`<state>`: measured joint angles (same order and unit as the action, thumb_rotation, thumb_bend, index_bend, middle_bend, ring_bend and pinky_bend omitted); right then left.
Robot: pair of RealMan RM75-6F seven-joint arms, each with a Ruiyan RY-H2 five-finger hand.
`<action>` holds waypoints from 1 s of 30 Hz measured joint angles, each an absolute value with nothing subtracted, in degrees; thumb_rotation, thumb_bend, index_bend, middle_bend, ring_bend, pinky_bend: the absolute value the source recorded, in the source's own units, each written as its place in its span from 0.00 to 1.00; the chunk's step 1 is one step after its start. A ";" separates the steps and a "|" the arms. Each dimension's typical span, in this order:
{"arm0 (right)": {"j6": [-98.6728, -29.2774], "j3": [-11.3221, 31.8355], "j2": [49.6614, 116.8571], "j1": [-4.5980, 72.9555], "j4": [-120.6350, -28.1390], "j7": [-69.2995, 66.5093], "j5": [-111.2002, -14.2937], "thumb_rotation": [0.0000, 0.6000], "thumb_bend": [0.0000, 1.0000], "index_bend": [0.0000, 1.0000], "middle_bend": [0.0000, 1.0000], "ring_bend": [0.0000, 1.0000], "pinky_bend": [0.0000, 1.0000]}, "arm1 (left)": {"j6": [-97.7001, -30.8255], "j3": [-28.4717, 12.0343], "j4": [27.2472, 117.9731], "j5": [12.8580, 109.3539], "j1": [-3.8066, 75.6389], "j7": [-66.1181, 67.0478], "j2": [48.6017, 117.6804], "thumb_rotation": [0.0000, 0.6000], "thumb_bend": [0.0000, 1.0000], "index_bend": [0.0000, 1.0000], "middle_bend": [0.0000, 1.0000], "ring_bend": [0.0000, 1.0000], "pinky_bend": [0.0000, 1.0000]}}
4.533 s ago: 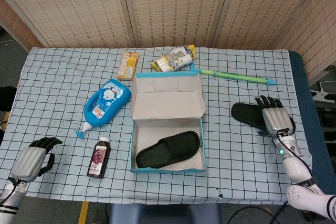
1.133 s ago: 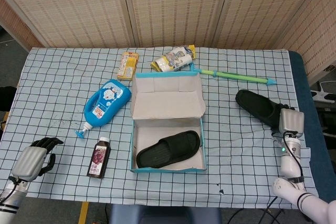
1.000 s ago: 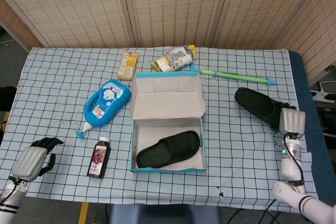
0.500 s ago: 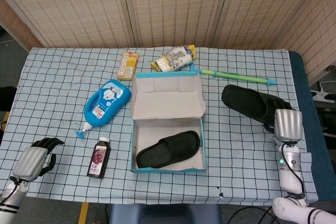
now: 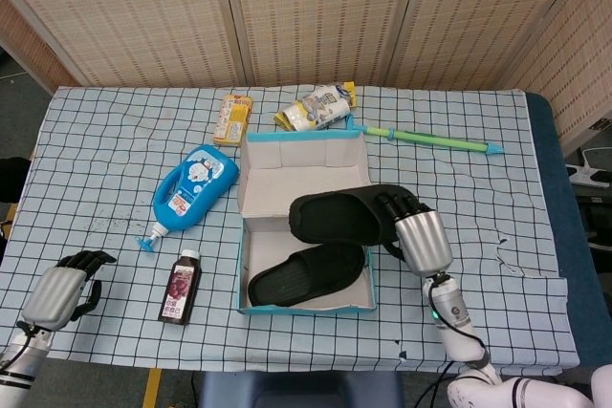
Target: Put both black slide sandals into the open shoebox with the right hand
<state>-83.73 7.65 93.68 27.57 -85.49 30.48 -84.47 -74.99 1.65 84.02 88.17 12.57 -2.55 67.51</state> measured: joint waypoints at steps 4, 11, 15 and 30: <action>-80.65 7.74 97.75 29.92 -84.51 32.63 -85.48 1.00 0.00 0.63 0.62 0.55 0.69 | -75.33 1.53 84.03 88.11 12.45 -2.96 67.33 1.00 0.67 0.27 0.24 0.19 0.30; -77.15 8.84 103.71 32.60 -79.84 34.30 -85.18 1.00 0.00 0.63 0.62 0.56 0.69 | -75.85 1.34 84.01 88.12 12.28 -3.73 67.05 1.00 0.67 0.27 0.24 0.19 0.30; -75.45 9.42 106.16 33.34 -76.83 34.47 -83.90 1.00 0.00 0.63 0.62 0.56 0.69 | -75.85 1.37 83.93 88.20 12.28 -4.09 66.99 1.00 0.67 0.27 0.24 0.19 0.30; -71.88 6.29 107.01 31.78 -71.64 34.46 -82.18 1.00 0.00 0.63 0.62 0.56 0.69 | -75.72 1.33 84.04 88.25 12.38 -4.04 67.05 1.00 0.67 0.27 0.24 0.19 0.30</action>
<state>-71.88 6.29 107.01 31.78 -71.64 34.46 -82.18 -75.72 1.33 84.04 88.25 12.38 -4.04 67.05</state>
